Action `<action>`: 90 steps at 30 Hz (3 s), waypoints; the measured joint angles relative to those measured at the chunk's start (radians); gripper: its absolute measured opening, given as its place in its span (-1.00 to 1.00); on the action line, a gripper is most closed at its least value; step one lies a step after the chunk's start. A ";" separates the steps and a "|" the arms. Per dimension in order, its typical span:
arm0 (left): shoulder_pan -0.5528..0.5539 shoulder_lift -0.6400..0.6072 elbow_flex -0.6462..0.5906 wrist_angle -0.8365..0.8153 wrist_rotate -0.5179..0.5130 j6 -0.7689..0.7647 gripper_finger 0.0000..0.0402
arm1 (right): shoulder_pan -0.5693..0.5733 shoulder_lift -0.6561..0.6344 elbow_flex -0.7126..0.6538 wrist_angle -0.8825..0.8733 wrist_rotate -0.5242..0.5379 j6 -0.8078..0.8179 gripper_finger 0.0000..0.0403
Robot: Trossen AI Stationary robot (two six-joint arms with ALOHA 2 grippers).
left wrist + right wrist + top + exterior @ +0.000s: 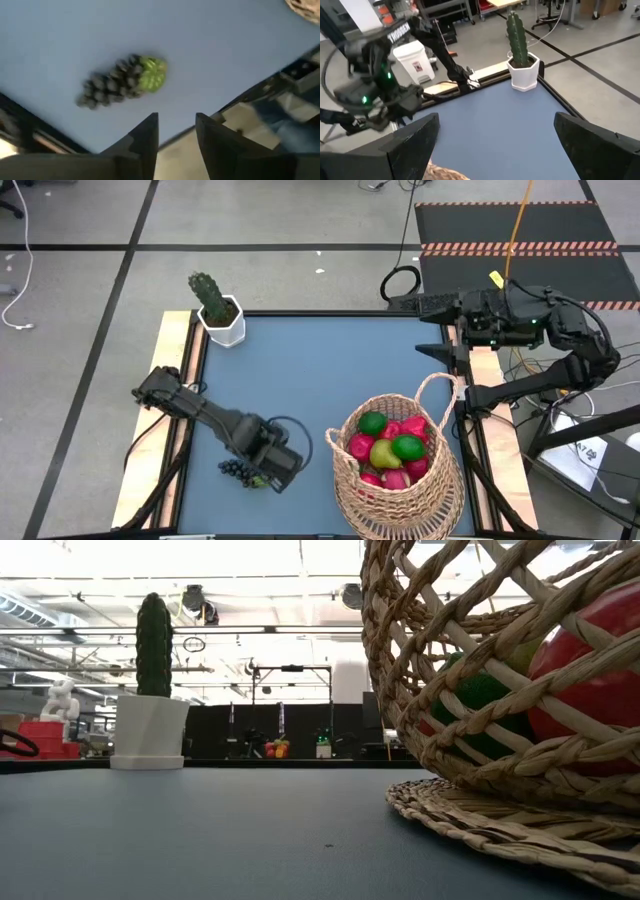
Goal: Build produce basket
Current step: Put the purple grapes into the brown basket
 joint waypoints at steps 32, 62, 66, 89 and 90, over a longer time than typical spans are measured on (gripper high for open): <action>-0.172 0.000 -0.444 0.295 -0.028 -0.226 -0.16 | 0.000 0.109 0.000 0.071 -0.005 0.158 0.93; -0.148 0.000 -0.544 0.415 -0.008 -0.192 -0.34 | 0.000 0.109 0.000 0.075 -0.002 0.126 0.93; -0.148 0.000 -0.546 0.416 -0.024 -0.175 -0.34 | 0.000 0.109 0.000 0.075 -0.002 0.129 0.93; -0.146 -0.001 -0.616 0.550 -0.029 -0.199 -0.47 | 0.000 0.108 0.000 0.075 -0.004 0.133 0.93; -0.145 -0.001 -0.612 0.539 -0.035 -0.198 -0.47 | 0.000 0.108 0.000 0.075 -0.004 0.133 0.93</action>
